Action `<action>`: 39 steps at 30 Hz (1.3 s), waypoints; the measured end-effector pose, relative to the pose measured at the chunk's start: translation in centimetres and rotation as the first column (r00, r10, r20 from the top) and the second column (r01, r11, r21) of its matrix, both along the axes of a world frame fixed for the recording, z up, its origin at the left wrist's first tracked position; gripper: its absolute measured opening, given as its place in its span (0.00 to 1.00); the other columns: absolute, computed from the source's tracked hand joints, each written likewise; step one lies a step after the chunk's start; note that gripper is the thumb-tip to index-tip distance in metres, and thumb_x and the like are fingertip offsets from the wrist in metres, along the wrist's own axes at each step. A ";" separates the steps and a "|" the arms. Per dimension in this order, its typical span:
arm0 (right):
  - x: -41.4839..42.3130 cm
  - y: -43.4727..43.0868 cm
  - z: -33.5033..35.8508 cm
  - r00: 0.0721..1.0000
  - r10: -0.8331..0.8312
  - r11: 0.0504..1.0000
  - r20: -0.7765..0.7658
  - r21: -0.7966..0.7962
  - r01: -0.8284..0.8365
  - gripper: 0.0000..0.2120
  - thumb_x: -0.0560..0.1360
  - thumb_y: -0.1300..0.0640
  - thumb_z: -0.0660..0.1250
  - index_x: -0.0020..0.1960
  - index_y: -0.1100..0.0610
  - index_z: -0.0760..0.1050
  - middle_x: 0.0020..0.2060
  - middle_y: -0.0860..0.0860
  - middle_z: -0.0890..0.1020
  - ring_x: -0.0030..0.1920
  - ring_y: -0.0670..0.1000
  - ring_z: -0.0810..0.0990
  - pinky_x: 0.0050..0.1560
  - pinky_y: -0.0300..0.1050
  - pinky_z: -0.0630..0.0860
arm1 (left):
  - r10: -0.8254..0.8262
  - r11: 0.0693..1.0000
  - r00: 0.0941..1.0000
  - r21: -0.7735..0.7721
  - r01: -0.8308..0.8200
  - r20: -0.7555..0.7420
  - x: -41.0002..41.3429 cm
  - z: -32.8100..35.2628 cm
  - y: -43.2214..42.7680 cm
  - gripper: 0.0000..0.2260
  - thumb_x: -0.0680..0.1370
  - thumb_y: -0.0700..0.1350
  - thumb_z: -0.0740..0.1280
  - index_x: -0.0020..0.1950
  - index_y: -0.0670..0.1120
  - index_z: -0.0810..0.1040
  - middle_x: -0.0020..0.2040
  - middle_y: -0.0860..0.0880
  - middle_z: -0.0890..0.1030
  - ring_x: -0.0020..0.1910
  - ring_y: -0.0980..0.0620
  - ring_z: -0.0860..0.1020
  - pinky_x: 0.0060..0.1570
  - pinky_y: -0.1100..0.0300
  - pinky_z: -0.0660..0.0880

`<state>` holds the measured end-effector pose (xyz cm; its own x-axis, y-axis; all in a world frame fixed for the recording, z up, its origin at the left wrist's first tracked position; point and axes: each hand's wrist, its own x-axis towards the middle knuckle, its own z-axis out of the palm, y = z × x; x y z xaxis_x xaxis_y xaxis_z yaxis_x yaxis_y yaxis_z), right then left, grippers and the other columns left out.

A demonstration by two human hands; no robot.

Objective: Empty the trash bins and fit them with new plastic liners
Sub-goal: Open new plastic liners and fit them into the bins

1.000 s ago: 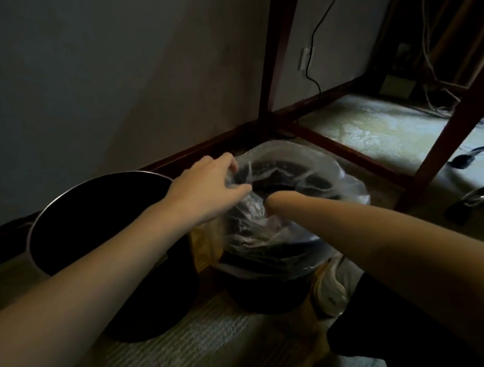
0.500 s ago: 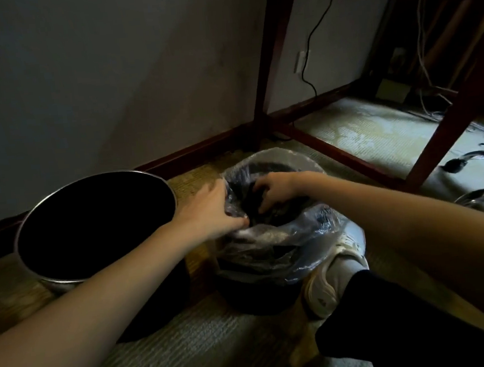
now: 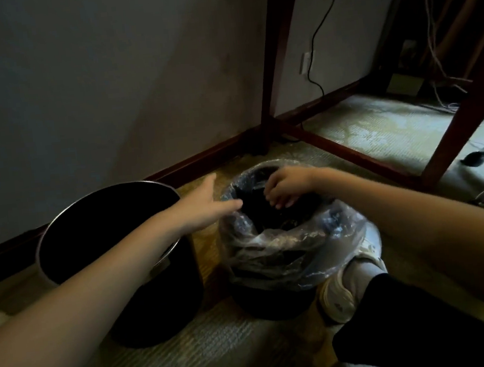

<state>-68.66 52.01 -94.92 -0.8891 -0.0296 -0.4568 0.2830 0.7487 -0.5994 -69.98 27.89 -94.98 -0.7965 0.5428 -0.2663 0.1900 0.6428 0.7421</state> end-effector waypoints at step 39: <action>4.0 -17.9 13.5 0.886 0.107 0.963 -0.450 0.267 0.019 0.11 0.79 0.57 0.64 0.47 0.66 0.73 0.34 0.60 0.85 0.37 0.55 0.86 0.30 0.39 0.76 | 0.514 0.853 0.805 0.080 -0.515 -0.296 3.6 12.2 -22.3 0.17 0.81 0.39 0.60 0.33 0.35 0.74 0.18 0.46 0.74 0.15 0.53 0.73 0.16 0.63 0.70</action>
